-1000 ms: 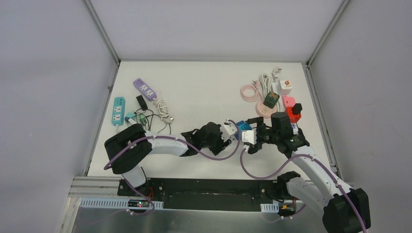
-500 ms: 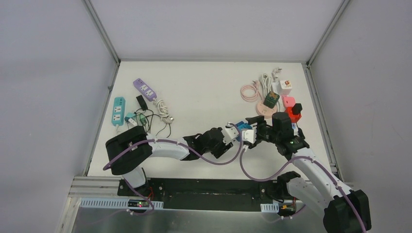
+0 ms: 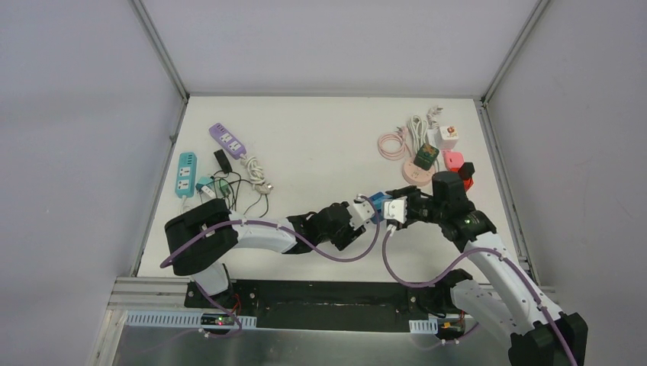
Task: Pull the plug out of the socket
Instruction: Remove the plug from the socket.
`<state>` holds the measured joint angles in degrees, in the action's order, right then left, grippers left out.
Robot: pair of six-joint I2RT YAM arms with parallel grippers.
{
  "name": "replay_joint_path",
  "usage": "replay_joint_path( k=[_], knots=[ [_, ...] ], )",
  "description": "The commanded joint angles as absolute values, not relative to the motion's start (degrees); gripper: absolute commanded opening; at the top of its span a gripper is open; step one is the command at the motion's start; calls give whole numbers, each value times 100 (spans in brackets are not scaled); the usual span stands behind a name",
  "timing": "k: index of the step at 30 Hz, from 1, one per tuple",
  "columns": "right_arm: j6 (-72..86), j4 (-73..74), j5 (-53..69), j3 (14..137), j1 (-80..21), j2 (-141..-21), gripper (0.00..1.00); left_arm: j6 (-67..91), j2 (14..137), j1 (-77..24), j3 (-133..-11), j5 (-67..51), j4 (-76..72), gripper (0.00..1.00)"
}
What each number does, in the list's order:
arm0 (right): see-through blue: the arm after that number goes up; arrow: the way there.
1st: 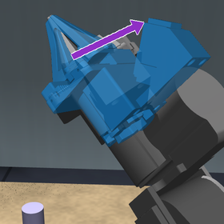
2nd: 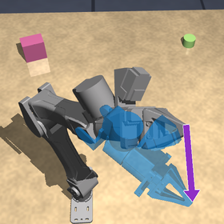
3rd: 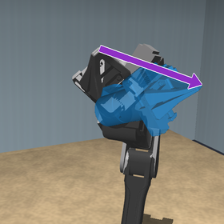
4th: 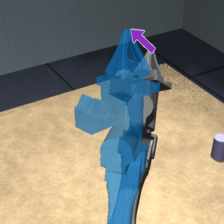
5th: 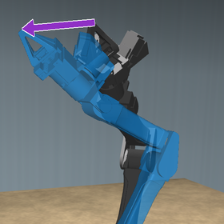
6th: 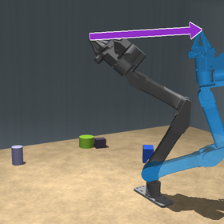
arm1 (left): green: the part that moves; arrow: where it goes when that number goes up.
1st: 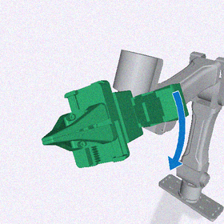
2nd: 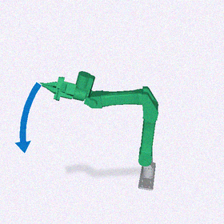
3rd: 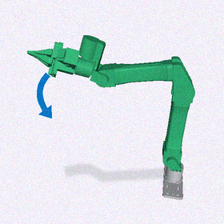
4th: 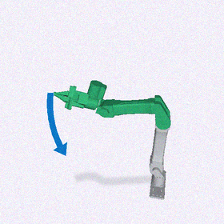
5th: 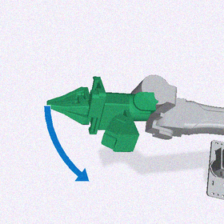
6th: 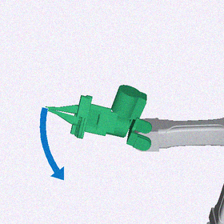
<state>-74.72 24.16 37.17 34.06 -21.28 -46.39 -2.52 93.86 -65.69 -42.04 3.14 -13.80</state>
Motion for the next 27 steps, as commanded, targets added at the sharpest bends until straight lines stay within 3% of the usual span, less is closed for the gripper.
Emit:
replay_joint_path(
  k=[1, 8, 12, 19, 20, 24, 27],
  knots=[
    [-7697, 3360, 4120, 3797, -2170, -4947, 51, -321, 9395, -6695, -4014, 190, -804, 0],
    [-7704, 3451, 4072, 3968, -2184, -5341, 34, -425, 9422, -6691, -4071, 63, -837, 0],
    [-7699, 3189, 3924, 3969, -2188, -5484, 31, -438, 9401, -6691, -4041, 48, -867, 0],
    [-7586, 2560, 3808, 4001, -2188, -5645, 34, -459, 9313, -6688, -3924, 27, -959, 0],
    [-7394, 2539, 3714, 4014, -2191, -5651, 40, -467, 9308, -6687, -3914, 20, -967, 0],
    [-7364, 2466, 3717, 4052, -2188, -5659, 50, -529, 9284, -6692, -3854, 9, -1027, 0],
    [-7365, 2422, 3726, 4045, -2184, -5676, 52, -574, 9258, -6683, -3824, 9, -1046, 0]
  ],
)
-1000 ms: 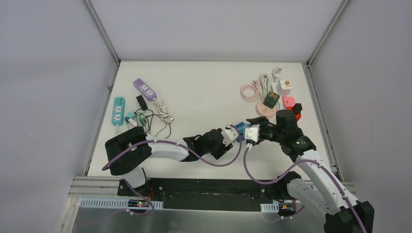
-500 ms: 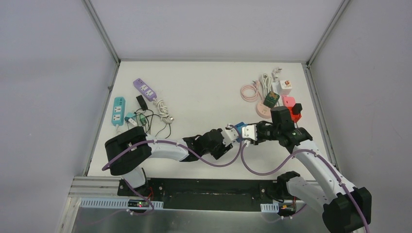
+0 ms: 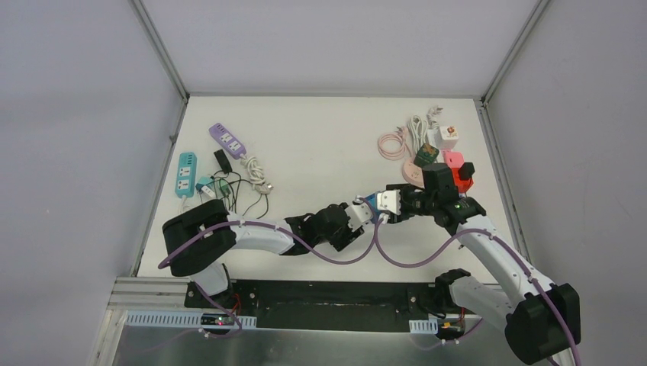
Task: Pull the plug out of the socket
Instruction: Remove the plug from the socket.
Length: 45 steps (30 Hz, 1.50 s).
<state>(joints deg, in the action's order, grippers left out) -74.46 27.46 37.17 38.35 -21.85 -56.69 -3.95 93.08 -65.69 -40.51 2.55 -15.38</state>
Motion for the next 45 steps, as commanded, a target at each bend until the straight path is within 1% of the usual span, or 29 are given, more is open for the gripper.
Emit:
replay_joint_path(
  k=[1, 3, 7, 15, 16, 17, 21, 22, 23, 24, 25, 26, 30, 33, 35, 36, 37, 41, 45],
  knots=[
    [-7373, 2411, 3726, 4039, -2188, -5690, 51, -588, 9255, -6680, -3816, 9, -1051, 0],
    [-7383, 2393, 3742, 4046, -2188, -5710, 49, -618, 9255, -6687, -3814, 9, -1051, 0],
    [-7476, 2464, 3790, 4115, -2193, -5783, 40, -665, 9287, -6686, -3816, 9, -1054, 0],
    [-7981, 3231, 3898, 4271, -2237, -5882, 15, -704, 9286, -6687, -3849, 9, -1073, 0],
    [-8041, 3388, 3914, 4302, -2243, -5885, 12, -689, 9275, -6686, -3842, 9, -1093, 4],
    [-8101, 3532, 3927, 4337, -2249, -5876, 10, -667, 9261, -6682, -3830, 34, -1143, 10],
    [-8305, 4079, 3983, 4382, -2245, -5841, 3, -510, 9087, -6685, -3628, 314, -1509, 46],
    [-8376, 4222, 4008, 4385, -2242, -5824, 1, -471, 9009, -6681, -3551, 407, -1649, 53],
    [-8432, 4355, 4034, 4386, -2252, -5813, 0, -445, 8875, -6683, -3464, 479, -1775, 63],
    [-8490, 4458, 4054, 4379, -2262, -5803, 0, -428, 8802, -6681, -3380, 536, -1917, 71],
    [-8536, 4541, 4064, 4364, -2266, -5789, 0, -412, 8676, -6681, -3307, 579, -2032, 74],
    [-8548, 4600, 4069, 4337, -2275, -5765, 0, -410, 8585, -6681, -3250, 614, -2125, 77],
    [-8620, 4762, 4102, 4250, -2360, -5648, 0, -403, 8385, -6684, -3182, 630, -2272, 80],
    [-8655, 4809, 4111, 4143, -2521, -5462, 0, -388, 8323, -6686, -3190, 538, -2313, 85],
    [-8636, 4733, 4043, 4031, -2661, -5344, 0, -353, 8251, -6682, -3199, 446, -2311, 92],
    [-8574, 4607, 3976, 3953, -2730, -5271, 0, -325, 8192, -6687, -3195, 407, -2320, 97],
    [-8521, 4486, 3893, 3870, -2800, -5196, 0, -298, 8122, -6683, -3180, 378, -2342, 99],
    [-8327, 4093, 3684, 3631, -2989, -4986, 0, -174, 7733, -6684, -2955, 328, -2668, 99],
    [-8031, 3967, 3651, 3689, -3006, -5031, 0, -118, 7537, -6685, -2622, 416, -3461, 99]
  ],
)
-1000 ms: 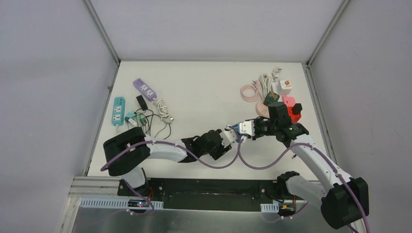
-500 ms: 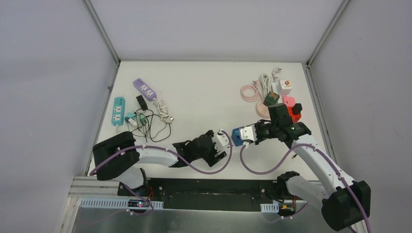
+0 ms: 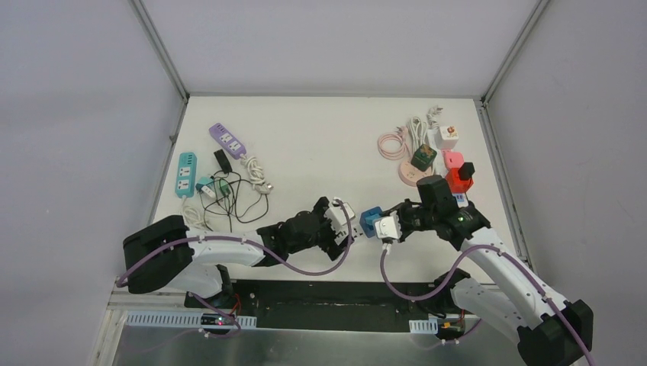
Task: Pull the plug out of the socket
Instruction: Remove the plug from the socket.
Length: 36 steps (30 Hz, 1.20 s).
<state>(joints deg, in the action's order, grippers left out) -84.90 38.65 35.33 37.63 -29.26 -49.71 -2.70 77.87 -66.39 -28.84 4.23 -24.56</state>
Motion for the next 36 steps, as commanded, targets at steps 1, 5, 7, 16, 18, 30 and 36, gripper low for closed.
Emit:
replay_joint_path(
  k=[1, 5, 7, 16, 18, 30, 36],
  knots=[
    [-7991, 3961, 3636, 3703, -3006, -5048, 0, -148, 7594, -6685, -2571, 391, -3700, 99],
    [-7925, 3955, 3606, 3701, -3006, -5080, 0, -472, 8192, -6725, -2567, 156, -4693, 99],
    [-7886, 3946, 3591, 3697, -3006, -5089, 0, -699, 8570, -6772, -2624, 138, -5121, 99],
    [-7762, 3806, 3579, 3675, -3015, -5098, 0, -1011, 9507, -6780, -2889, 486, -5950, 99],
    [-7752, 3789, 3582, 3673, -3015, -5106, 0, -969, 9631, -6780, -2954, 478, -6041, 99],
    [-7732, 3780, 3586, 3622, -3042, -5056, 0, -632, 10041, -6783, -3263, 308, -6430, 89],
    [-7726, 3779, 3589, 3612, -3045, -5028, 0, -492, 10213, -6766, -3382, 297, -6599, 76]
  ],
)
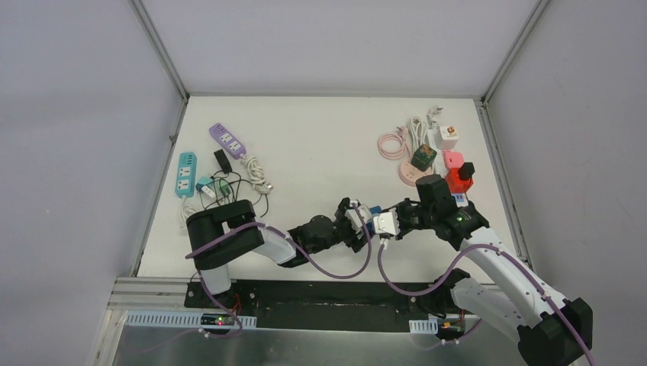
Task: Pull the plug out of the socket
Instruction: Remove the plug from the socket.
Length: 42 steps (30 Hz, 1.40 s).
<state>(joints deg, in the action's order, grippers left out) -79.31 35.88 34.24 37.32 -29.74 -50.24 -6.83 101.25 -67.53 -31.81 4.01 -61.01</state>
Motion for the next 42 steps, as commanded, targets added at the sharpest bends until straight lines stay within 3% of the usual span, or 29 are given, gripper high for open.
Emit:
replay_joint_path(
  k=[1, 13, 20, 26, 31, 42],
  knots=[
    [-7726, 3779, 3581, 3607, -3042, -5023, 0, -468, 10230, -6762, -3391, 283, -6639, 75],
    [-7707, 3806, 3591, 3612, -3045, -4994, 0, -319, 10443, -6672, -3374, 35, -6986, 65],
    [-7647, 3752, 3606, 3631, -3051, -4979, 0, -289, 10472, -6610, -3362, -162, -6785, 26],
    [-6526, 2974, 3641, 3789, -3050, -4977, 0, -260, 10542, -6592, -3306, -235, -6754, 11],
    [-5944, 2792, 3694, 3889, -3051, -5036, 0, -219, 10580, -6559, -3243, -277, -6793, 7],
    [-7554, 2693, 3191, 3363, -3050, -4380, 0, -114, 10661, -6454, -3139, -341, -6862, 5]
  ],
)
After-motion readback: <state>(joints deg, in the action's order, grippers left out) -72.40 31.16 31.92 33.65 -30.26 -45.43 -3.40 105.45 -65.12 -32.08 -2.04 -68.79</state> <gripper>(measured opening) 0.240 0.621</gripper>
